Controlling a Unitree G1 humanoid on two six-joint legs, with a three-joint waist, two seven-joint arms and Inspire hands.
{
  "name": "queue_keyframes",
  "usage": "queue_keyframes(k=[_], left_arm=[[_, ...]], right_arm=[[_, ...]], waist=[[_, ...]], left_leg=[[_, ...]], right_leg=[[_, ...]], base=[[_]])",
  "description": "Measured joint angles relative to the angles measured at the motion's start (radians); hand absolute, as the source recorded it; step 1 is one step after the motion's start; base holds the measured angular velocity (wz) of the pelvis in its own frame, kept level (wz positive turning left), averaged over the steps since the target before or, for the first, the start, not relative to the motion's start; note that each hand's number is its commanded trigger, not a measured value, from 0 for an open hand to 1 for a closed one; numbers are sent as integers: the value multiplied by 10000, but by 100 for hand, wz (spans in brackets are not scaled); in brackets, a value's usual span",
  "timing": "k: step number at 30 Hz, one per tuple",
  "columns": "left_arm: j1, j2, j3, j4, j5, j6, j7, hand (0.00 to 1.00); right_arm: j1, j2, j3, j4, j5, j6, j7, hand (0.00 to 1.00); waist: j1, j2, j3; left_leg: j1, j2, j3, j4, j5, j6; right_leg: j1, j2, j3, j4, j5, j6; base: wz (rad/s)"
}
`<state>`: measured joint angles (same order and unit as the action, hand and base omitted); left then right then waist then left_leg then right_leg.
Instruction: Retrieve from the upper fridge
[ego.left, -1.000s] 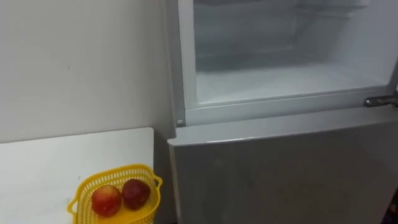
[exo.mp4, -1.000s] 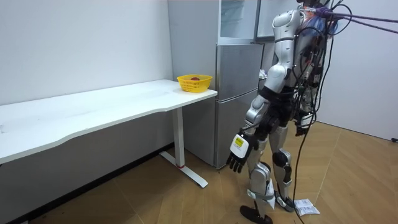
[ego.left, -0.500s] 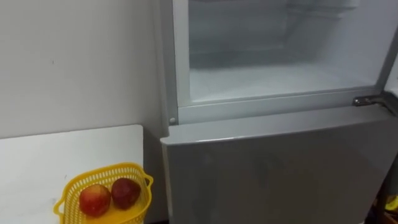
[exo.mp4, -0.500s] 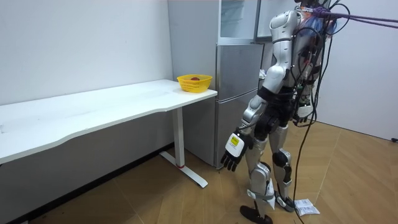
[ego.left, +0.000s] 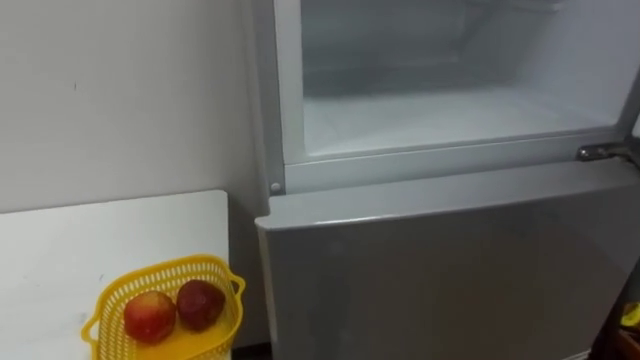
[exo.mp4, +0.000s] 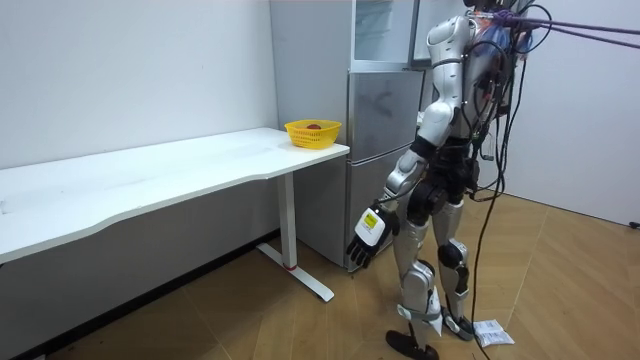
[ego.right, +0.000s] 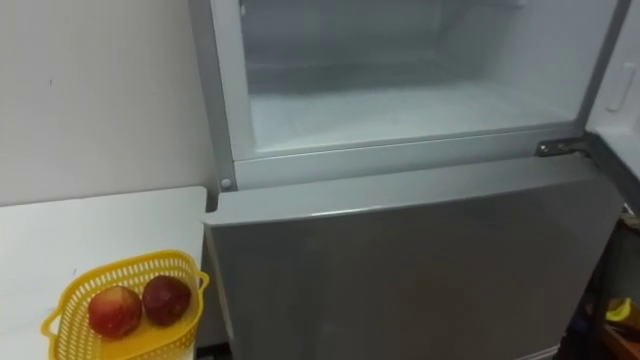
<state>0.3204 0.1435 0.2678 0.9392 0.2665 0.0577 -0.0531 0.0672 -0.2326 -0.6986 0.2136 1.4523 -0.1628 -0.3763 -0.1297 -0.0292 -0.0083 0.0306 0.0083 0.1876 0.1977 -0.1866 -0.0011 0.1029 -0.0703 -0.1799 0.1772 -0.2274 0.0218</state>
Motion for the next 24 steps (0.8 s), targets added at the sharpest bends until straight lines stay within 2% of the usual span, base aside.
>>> queue_keyframes(k=[5, 13, 17, 24], left_arm=[[95, -17, 2, 68, -4, -203, 1, 0], [52, -14, 7, 595, 4, -584, 24, 0], [174, -15, 23, 599, 10, -582, 21, 0], [176, -16, 22, 605, 3, -583, 22, 0]], right_arm=[[1, 0, 404, -520, 154, -8, 946, 0], [17, -19, 593, -1482, 360, -210, 2635, 0], [23, -19, 581, -2060, 363, -201, 3295, 0], [27, -19, 577, -2060, 344, -99, 3908, 0]], waist=[[44, 141, 22], [223, 90, 9], [196, 107, -1], [128, 147, -22]], left_leg=[[22, 27, 5, -6, -1, 2], [4, 15, 28, 73, -19, 33], [-3, 16, 28, 74, -18, 33], [0, 13, 29, 75, -18, 32]], right_leg=[[24, 3, -29, 107, -1, 1], [-9, 5, 109, 77, -10, 6], [14, 15, 123, 87, -5, 6], [27, 6, 99, 86, -5, 5]], base=[[6], [0], [0], [0]])
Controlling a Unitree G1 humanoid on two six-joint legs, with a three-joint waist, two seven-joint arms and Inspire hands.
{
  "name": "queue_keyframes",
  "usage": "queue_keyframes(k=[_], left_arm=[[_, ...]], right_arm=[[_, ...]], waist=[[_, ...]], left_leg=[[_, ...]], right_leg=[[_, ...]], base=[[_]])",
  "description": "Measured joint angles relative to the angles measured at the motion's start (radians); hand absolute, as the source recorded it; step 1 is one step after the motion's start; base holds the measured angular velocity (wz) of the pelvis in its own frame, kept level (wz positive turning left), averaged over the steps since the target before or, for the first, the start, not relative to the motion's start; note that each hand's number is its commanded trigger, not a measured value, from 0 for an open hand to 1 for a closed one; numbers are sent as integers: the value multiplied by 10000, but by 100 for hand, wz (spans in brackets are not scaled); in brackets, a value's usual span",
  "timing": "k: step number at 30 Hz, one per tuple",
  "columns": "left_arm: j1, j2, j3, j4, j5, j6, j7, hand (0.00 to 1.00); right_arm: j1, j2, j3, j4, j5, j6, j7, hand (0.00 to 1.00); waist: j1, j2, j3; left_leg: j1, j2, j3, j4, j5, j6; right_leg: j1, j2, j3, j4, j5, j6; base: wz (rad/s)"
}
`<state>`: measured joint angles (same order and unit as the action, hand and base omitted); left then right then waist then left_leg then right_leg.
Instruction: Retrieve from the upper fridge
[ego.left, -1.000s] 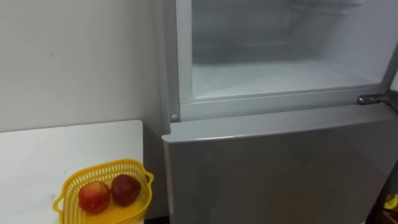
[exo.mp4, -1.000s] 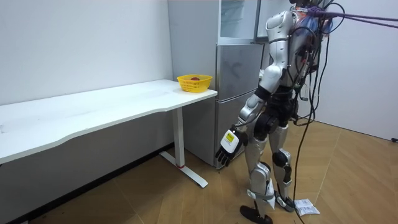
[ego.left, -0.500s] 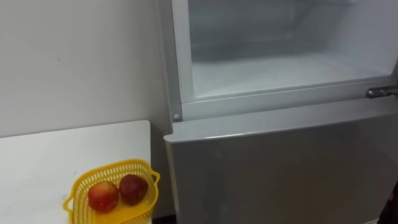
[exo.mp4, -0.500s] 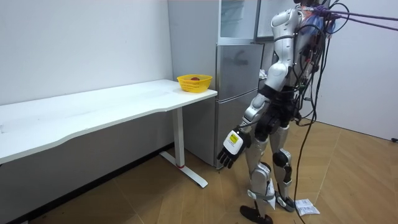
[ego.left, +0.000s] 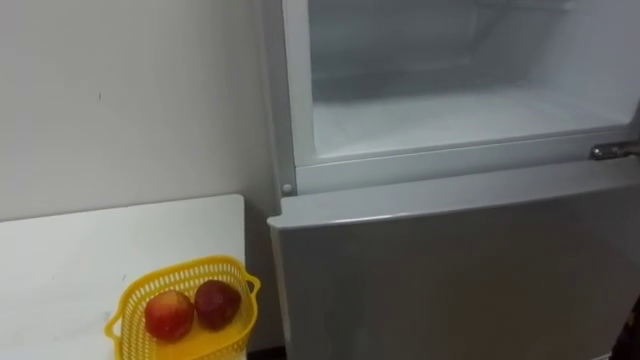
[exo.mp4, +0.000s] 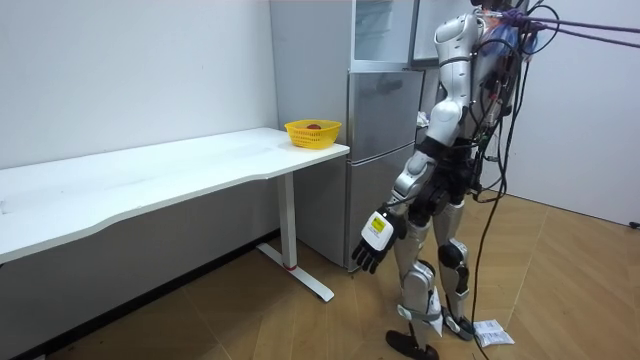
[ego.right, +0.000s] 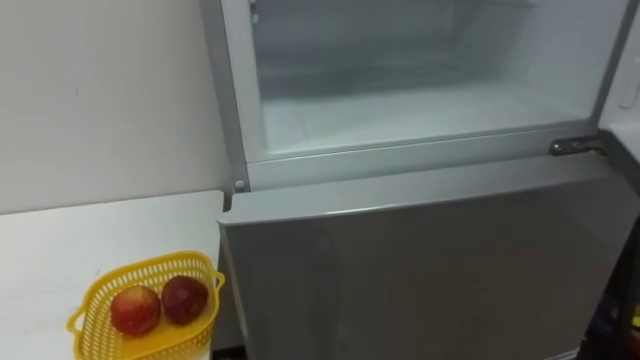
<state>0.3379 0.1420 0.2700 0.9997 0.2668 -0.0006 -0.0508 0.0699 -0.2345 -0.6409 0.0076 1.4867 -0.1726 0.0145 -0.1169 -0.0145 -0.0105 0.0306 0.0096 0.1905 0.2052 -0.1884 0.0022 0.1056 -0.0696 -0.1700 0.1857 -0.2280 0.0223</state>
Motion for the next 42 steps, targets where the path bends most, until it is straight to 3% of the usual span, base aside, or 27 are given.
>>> queue_keyframes(k=[19, 28, 35, 42], left_arm=[[1, 2, -18, 201, 1, -11, 3, 0], [21, 20, -187, 559, 8, 12, -44, 0], [9, 24, -201, 536, 50, 14, -83, 0], [-5, 42, -566, 518, 107, 95, -86, 0]], right_arm=[[-20, -80, 35, -502, -123, -4, 620, 0], [-27, -105, 524, -905, -1586, -16, 780, 0], [-27, -703, 1146, -1709, -2878, 235, 725, 0], [-403, -934, 1514, -1892, -4026, 309, 691, 0]], waist=[[-102, -177, 12], [-104, -260, 22], [142, -394, 47], [368, -442, 58]], left_leg=[[139, -10, -4, 0, -1, 1], [200, -5, -9, 13, 0, 0], [220, 4, -44, 69, 0, 2], [132, 13, -63, 76, 0, 1]], right_leg=[[163, -15, -112, -43, -5, 5], [196, -10, -106, -8, -4, 3], [193, -12, -103, -4, -8, 3], [146, -6, -161, -2, -1, -7]], base=[[0], [0], [0], [1]])
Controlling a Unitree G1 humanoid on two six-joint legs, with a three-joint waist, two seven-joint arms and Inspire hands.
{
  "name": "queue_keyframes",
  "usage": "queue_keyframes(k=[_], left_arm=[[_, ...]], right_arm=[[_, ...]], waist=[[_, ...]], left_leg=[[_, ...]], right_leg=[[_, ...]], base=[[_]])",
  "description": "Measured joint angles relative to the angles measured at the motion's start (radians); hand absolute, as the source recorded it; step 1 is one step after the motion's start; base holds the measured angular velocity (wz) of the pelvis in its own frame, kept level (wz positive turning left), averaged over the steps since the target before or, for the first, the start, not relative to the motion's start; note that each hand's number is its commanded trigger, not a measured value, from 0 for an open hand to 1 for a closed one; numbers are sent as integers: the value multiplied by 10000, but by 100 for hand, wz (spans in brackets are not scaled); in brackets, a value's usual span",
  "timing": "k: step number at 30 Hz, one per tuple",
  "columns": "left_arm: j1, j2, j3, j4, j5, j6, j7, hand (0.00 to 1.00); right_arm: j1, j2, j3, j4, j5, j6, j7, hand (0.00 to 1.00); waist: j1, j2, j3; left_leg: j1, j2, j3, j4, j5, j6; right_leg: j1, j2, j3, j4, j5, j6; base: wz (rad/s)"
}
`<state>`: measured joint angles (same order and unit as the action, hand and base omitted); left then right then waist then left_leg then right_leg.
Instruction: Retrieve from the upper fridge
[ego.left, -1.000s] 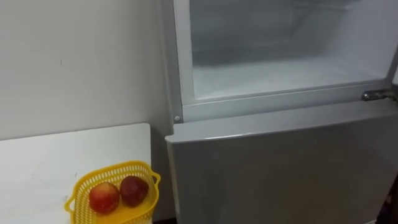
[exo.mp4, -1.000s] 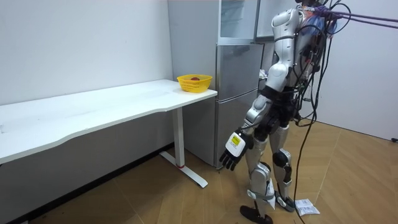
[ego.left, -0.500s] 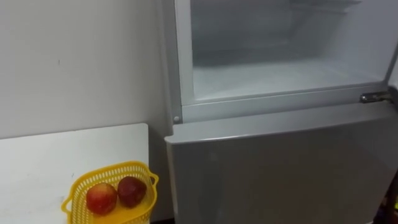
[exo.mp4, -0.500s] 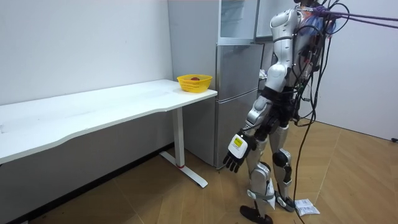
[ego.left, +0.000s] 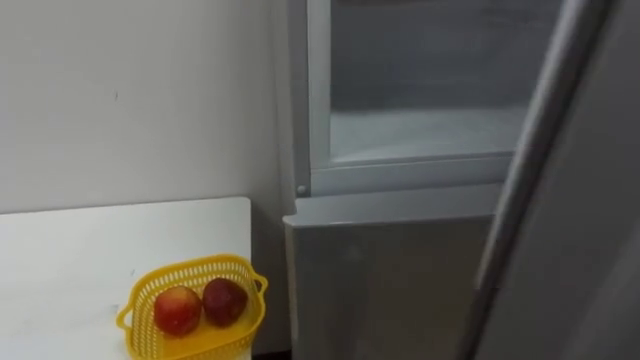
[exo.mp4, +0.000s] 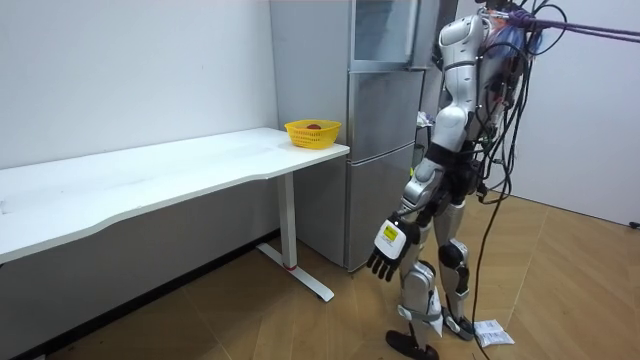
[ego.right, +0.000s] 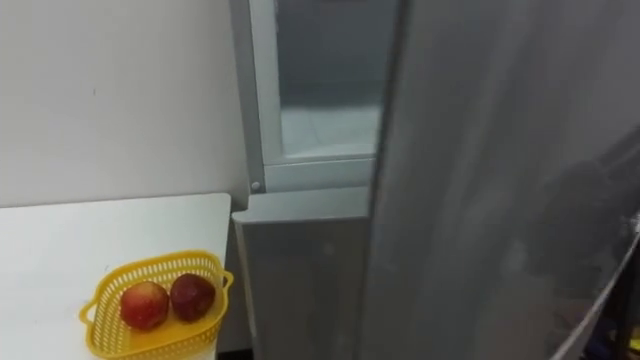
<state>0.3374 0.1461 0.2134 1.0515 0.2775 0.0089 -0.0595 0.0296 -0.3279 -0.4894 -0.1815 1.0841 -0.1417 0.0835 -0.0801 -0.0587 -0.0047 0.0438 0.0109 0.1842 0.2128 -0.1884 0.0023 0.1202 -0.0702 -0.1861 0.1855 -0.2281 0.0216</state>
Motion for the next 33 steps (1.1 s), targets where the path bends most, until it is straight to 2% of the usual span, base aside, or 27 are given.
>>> queue_keyframes(k=[7, 11, 13, 15, 19, 28, 33], left_arm=[[-143, 7, -2, 98, -7, 3, -17, 0], [-180, 40, -2, 97, -7, 3, -7, 0], [-161, 42, -3, 113, -6, 22, -2, 0], [-120, 40, -21, 139, -7, 116, -3, 0], [-153, 41, -22, 146, -11, 145, 0, 0], [-144, 40, -13, 116, -6, 294, 22, 0], [-153, 40, -13, 87, -5, 298, 86, 0]], right_arm=[[-487, -27, 492, -89, -334, 115, 7, 0], [-525, -252, 799, -531, -292, 171, 219, 0], [-520, -238, 796, -686, -294, 254, 260, 0], [-520, -240, 787, -685, -298, 324, 257, 0], [-524, -240, 819, -712, -275, 344, 292, 0], [-522, -242, 805, -733, -281, 345, 290, 0], [-523, -242, 805, -734, -281, 346, 290, 0]], waist=[[146, -53, -6], [382, -123, -17], [525, -148, -7], [515, -172, 23], [578, -171, 20], [526, -50, -49], [514, -43, -49]], left_leg=[[4, 1, 4, 2, 0, 0], [13, -4, -28, 6, 0, -1], [19, -4, -55, 24, 0, -1], [33, -8, -80, 60, -1, 0], [-1, -20, -218, 117, -3, 1], [-139, -6, -293, 209, -3, 1], [-153, -4, -302, 209, -3, 1]], right_leg=[[34, 3, -22, 4, 11, -12], [101, 0, -88, -20, 11, -12], [128, 0, -108, -21, 11, -12], [175, -4, -127, -28, 11, -12], [221, 1, -216, -37, 11, -11], [209, 20, -337, -132, 67, -24], [200, 18, -356, -129, 67, -24]], base=[[0], [5], [5], [4], [9], [2], [0]])
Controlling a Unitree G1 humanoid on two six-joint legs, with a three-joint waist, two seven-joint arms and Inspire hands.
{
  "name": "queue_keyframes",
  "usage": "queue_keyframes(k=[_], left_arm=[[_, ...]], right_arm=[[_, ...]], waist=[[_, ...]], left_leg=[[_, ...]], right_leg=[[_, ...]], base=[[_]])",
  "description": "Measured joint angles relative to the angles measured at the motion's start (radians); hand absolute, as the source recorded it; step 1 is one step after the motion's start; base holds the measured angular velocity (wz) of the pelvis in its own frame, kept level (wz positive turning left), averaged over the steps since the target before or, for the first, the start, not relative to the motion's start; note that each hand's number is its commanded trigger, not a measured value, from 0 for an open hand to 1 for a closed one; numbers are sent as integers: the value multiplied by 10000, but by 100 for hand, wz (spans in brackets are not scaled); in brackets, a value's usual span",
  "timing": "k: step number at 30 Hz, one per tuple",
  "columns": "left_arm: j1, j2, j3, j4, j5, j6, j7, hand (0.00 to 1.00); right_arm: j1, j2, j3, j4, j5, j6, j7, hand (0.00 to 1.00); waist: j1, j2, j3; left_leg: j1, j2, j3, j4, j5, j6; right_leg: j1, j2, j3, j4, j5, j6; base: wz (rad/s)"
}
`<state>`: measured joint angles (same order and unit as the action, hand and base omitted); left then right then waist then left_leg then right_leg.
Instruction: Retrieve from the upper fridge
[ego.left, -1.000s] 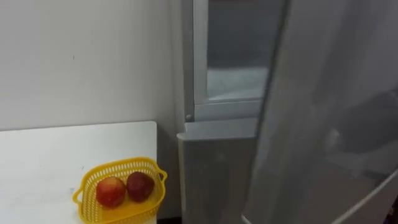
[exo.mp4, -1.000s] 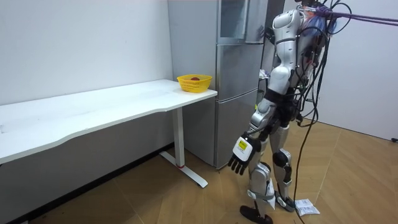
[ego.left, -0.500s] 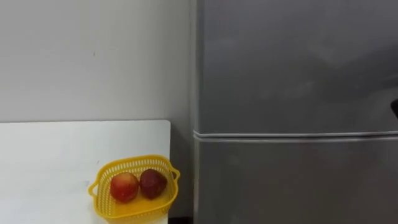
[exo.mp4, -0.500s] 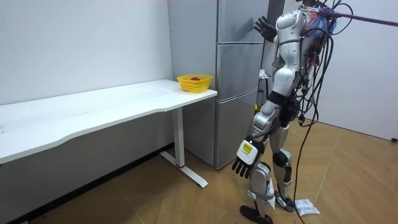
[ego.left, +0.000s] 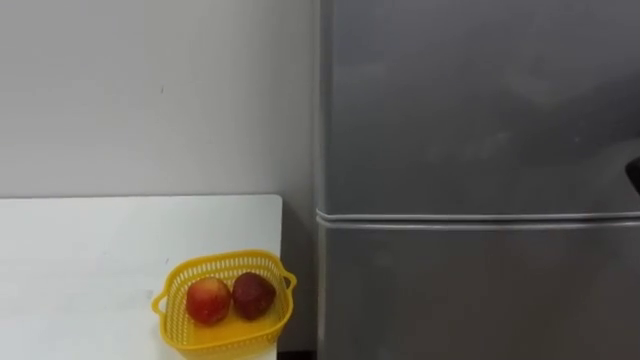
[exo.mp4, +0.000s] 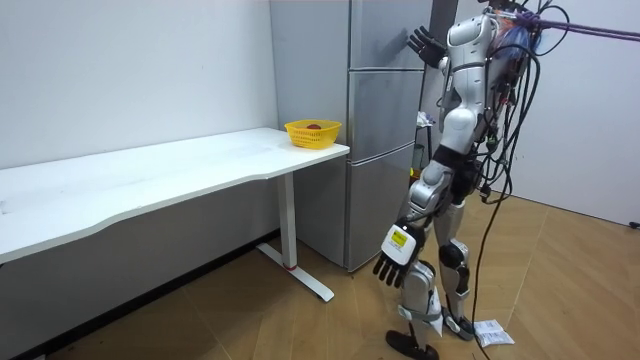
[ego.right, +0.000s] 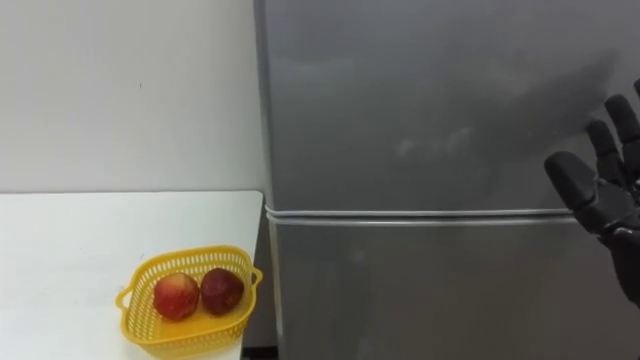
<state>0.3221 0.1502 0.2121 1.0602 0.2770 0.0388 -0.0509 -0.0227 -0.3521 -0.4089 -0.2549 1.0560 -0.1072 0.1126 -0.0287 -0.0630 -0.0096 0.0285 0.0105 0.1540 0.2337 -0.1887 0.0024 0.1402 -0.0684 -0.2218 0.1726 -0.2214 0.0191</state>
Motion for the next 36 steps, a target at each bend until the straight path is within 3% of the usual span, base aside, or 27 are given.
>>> queue_keyframes(k=[5, 9, 11, 18, 22, 27, 29, 34, 36], left_arm=[[9, 2, -13, -39, 1, 40, 28, 0], [13, 12, -4, -17, 1, 41, 29, 0], [35, 9, -7, -26, 4, 42, 41, 0], [-27, 12, -18, -61, -5, 53, 497, 0], [-86, 7, -59, -70, -9, 57, 652, 0], [-77, 8, -126, -71, -13, 269, 702, 0], [-102, 12, -220, -89, -8, 285, 707, 0], [-235, 1, -414, -200, 2, 361, 691, 0], [-245, 1, -442, -200, -8, 368, 710, 0]], right_arm=[[0, 0, -45, 6, 86, 17, -44, 0], [1, 1, -107, 232, -157, 20, -422, 0], [27, 1, -188, 475, -899, 36, -961, 0], [90, 6, -320, 737, -3601, 106, -3180, 0], [165, 95, -480, 1848, -5075, 125, -4644, 0], [893, 634, -511, 2608, -5514, 127, -6314, 0], [1257, 1054, -449, 2987, -5558, 131, -6892, 0], [1869, 1375, 255, 4747, -5939, 150, -7238, 0], [2107, 1465, 630, 5391, -5944, 136, -7223, 0]], waist=[[-108, 35, -11], [-243, 44, 40], [-282, 19, 73], [-481, 119, 72], [-506, 109, 72], [-478, 114, 71], [-486, 113, 70], [-464, 168, 65], [-460, 216, 23]], left_leg=[[-1, -15, -42, 4, -1, 1], [54, -24, -116, 28, -1, 1], [52, -10, -93, 16, -8, 5], [7, -20, -40, 4, -7, 8], [14, -24, -10, -52, -7, 7], [-1, -26, 10, -115, -6, 6], [-2, -25, 47, -148, -5, 6], [-7, -26, 82, -139, -7, 7], [80, -26, 85, -139, -7, 7]], right_leg=[[40, -4, -58, -35, 2, 5], [135, -4, -106, -29, 4, 6], [120, 2, -95, -32, 4, 6], [35, 2, -10, -35, 3, 8], [4, -2, 10, -38, 5, 11], [-22, 0, 6, -63, 1, 16], [-52, 0, 47, -63, -2, 20], [-26, -9, 66, -56, -2, 21], [20, -10, 67, -60, -3, 22]], base=[[2], [6], [-2], [-3], [-1], [0], [-4], [-1], [0]])
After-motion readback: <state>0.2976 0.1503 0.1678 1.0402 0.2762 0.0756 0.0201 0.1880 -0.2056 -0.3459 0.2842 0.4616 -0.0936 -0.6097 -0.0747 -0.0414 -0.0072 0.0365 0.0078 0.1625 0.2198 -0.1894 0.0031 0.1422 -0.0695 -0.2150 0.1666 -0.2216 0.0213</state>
